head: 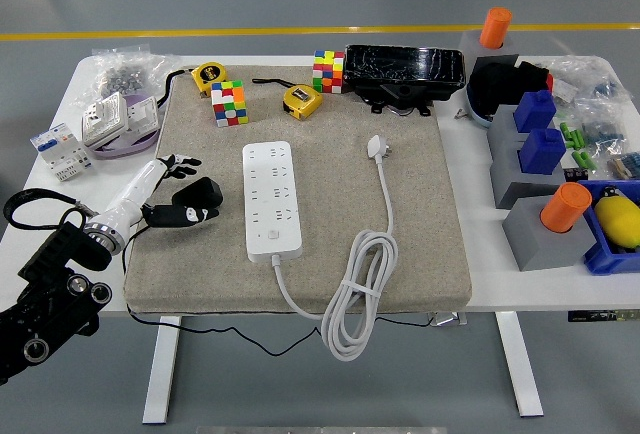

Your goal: Put the plug near the board,insert it into the board,press the button,pull the plug out

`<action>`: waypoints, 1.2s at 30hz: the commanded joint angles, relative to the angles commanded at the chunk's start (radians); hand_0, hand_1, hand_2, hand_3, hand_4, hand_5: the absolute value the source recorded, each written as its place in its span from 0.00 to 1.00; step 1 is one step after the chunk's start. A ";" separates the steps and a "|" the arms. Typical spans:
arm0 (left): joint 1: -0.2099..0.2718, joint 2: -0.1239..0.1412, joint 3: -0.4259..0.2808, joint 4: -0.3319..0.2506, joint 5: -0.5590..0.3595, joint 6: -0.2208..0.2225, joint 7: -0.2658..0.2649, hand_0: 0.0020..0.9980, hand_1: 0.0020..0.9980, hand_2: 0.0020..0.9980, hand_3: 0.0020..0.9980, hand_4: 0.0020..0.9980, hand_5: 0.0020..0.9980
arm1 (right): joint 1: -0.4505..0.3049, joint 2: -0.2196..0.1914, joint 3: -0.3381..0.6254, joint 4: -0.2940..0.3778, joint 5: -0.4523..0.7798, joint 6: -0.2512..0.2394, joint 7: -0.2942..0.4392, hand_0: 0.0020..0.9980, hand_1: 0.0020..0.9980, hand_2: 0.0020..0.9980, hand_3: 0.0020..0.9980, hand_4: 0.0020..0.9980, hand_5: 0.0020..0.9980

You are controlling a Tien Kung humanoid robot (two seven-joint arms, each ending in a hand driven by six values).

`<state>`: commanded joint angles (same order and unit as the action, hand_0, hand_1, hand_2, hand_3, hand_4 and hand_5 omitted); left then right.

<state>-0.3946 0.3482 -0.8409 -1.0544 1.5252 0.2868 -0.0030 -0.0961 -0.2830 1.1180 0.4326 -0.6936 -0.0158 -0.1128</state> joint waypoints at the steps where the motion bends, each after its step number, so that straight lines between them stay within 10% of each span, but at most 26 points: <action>1: -0.003 -0.001 0.003 0.002 0.002 -0.001 0.003 0.76 0.72 0.72 0.72 1.00 0.20 | 0.000 0.000 0.000 0.000 0.000 0.000 0.000 0.67 0.69 0.70 0.62 0.94 0.54; 15: -0.025 -0.008 0.021 0.018 0.043 -0.012 0.065 0.55 0.53 0.58 0.58 0.82 0.01 | 0.001 -0.001 -0.002 -0.001 -0.001 -0.001 0.001 0.67 0.69 0.70 0.62 0.94 0.54; 36: -0.066 0.003 0.041 -0.015 0.062 -0.038 0.080 0.34 0.39 0.51 0.57 0.67 0.00 | 0.017 -0.013 -0.021 0.000 0.003 -0.002 0.002 0.67 0.69 0.70 0.62 0.94 0.54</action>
<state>-0.4606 0.3514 -0.7995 -1.0691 1.5877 0.2489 0.0772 -0.0787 -0.2959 1.0969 0.4327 -0.6906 -0.0179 -0.1110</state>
